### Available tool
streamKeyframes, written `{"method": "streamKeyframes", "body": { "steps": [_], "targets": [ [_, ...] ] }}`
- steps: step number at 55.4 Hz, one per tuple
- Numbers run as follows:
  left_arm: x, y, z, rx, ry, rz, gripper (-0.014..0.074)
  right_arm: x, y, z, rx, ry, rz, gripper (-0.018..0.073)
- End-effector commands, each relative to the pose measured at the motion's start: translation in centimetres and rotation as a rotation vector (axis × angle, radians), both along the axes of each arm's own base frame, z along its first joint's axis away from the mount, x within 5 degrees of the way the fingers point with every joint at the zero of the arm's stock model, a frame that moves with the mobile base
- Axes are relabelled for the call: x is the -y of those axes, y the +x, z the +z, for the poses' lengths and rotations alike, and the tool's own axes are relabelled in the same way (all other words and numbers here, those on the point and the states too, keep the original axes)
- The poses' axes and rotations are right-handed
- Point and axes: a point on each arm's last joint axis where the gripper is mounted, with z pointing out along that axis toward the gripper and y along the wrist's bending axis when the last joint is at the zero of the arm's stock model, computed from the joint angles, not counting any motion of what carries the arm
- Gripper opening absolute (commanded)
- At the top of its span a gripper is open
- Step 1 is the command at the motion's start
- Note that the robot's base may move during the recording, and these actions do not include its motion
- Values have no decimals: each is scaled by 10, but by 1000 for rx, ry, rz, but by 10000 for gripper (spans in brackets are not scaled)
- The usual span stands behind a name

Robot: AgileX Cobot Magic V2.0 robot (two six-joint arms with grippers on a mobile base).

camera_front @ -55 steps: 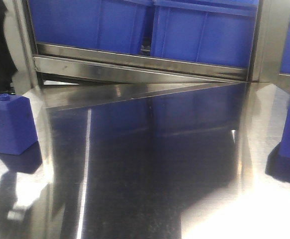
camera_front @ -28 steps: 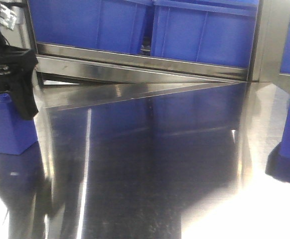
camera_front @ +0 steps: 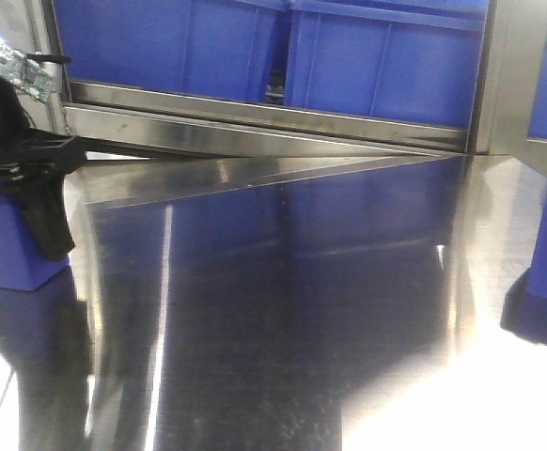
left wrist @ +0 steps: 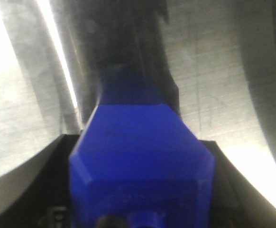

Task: Pick and sort blue part to right shelf
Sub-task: 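Close the left gripper on the blue part and lift it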

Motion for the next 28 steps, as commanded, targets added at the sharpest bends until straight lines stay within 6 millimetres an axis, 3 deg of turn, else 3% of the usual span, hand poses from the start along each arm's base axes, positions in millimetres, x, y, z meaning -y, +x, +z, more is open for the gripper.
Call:
{"method": "streamKeyframes", "body": {
  "steps": [1, 14, 28],
  "targets": [
    [3, 0, 22, 64, -34, 2, 326, 1, -2, 12, 117, -7, -9, 41],
    [4, -1, 36, 40, -31, -9, 316, 1, -2, 12, 116, -7, -9, 41],
    [-8, -28, 94, 268, -55, -15, 316, 1, -2, 14, 143, -5, -11, 41]
  ]
}}
